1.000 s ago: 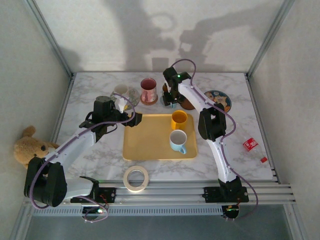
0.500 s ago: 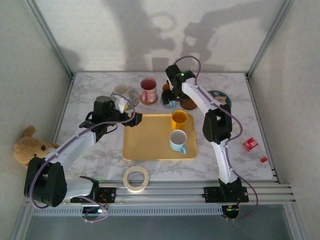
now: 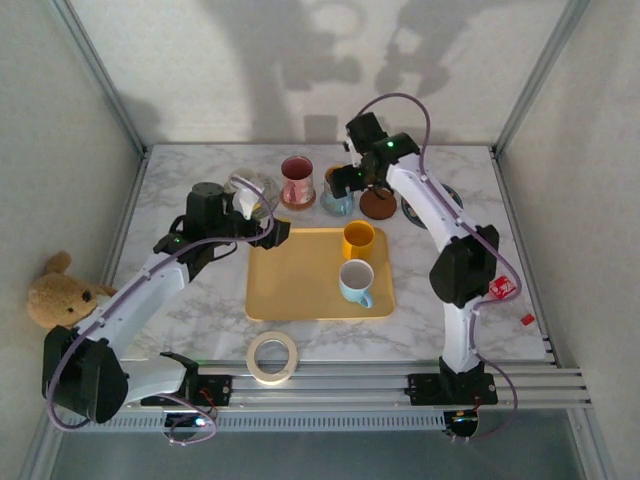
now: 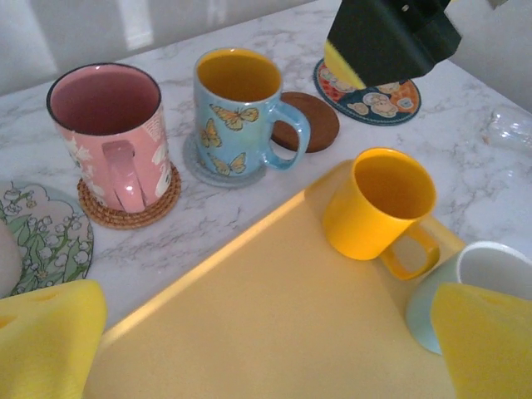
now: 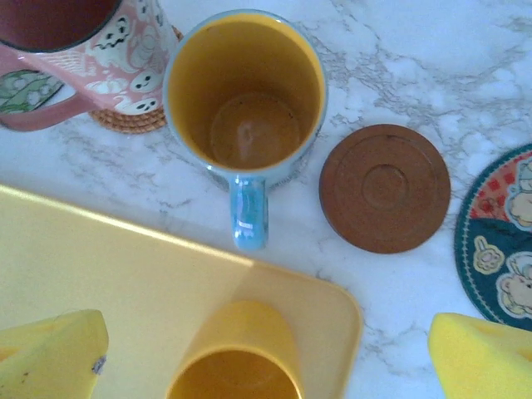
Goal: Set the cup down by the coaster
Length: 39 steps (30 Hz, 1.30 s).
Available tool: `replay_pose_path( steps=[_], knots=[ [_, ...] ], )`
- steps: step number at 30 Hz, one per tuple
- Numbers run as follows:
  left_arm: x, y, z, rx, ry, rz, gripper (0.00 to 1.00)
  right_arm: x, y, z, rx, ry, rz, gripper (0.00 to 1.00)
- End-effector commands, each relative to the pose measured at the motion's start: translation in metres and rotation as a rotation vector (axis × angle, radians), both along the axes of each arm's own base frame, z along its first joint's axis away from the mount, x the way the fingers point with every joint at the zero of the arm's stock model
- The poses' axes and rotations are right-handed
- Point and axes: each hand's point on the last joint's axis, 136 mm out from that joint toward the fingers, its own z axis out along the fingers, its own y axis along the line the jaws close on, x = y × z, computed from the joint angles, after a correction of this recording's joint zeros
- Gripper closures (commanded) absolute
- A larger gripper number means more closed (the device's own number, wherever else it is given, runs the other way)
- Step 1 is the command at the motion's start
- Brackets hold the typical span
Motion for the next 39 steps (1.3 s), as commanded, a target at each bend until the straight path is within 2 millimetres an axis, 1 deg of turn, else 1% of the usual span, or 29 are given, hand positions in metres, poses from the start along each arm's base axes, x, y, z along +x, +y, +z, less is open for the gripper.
replay_pose_path(
  steps=[1, 4, 6, 9, 12, 16, 18, 20, 24, 30, 34, 38, 39],
  knots=[
    [-0.017, -0.007, 0.018, 0.018, -0.048, -0.050, 0.00, -0.013, -0.013, 0.026, -0.033, -0.074, 0.017, 0.01],
    [-0.030, -0.014, 0.026, 0.019, -0.088, -0.097, 0.00, -0.031, -0.026, 0.034, -0.054, -0.099, 0.027, 0.01],
    [-0.036, -0.016, 0.028, 0.018, -0.098, -0.109, 0.00, -0.044, -0.034, 0.038, -0.053, -0.112, 0.038, 0.01],
    [-0.041, -0.017, 0.027, 0.029, -0.090, -0.118, 0.00, -0.067, -0.040, 0.041, -0.046, -0.109, 0.073, 0.01],
    [-0.047, -0.015, 0.021, 0.065, -0.068, -0.119, 0.00, -0.093, -0.050, 0.037, -0.065, -0.089, 0.108, 0.01],
    [-0.056, -0.010, 0.015, 0.068, -0.057, -0.110, 0.00, -0.127, -0.058, 0.029, -0.068, -0.055, 0.135, 0.01],
    [-0.062, -0.008, 0.010, 0.061, -0.041, -0.107, 0.01, -0.144, -0.065, 0.022, -0.063, -0.020, 0.116, 0.01],
    [-0.067, -0.006, 0.006, 0.051, -0.030, -0.099, 0.00, -0.160, -0.068, 0.011, -0.051, 0.025, 0.114, 0.01],
    [-0.078, -0.002, -0.001, 0.031, -0.016, -0.085, 0.00, -0.192, -0.067, -0.005, -0.032, 0.096, 0.133, 0.02],
    [-0.092, 0.003, -0.010, -0.002, -0.009, -0.062, 0.00, -0.229, -0.056, -0.023, -0.016, 0.168, 0.181, 0.04],
    [-0.096, 0.008, -0.017, -0.023, -0.013, -0.029, 0.00, -0.246, -0.050, -0.040, -0.048, 0.211, 0.199, 0.06],
    [-0.101, 0.008, -0.029, -0.027, -0.002, -0.035, 0.00, -0.257, -0.042, -0.057, -0.040, 0.240, 0.192, 0.08],
    [-0.102, 0.007, -0.033, -0.021, 0.002, -0.044, 0.00, -0.257, -0.039, -0.060, -0.032, 0.238, 0.191, 0.09]
  ],
)
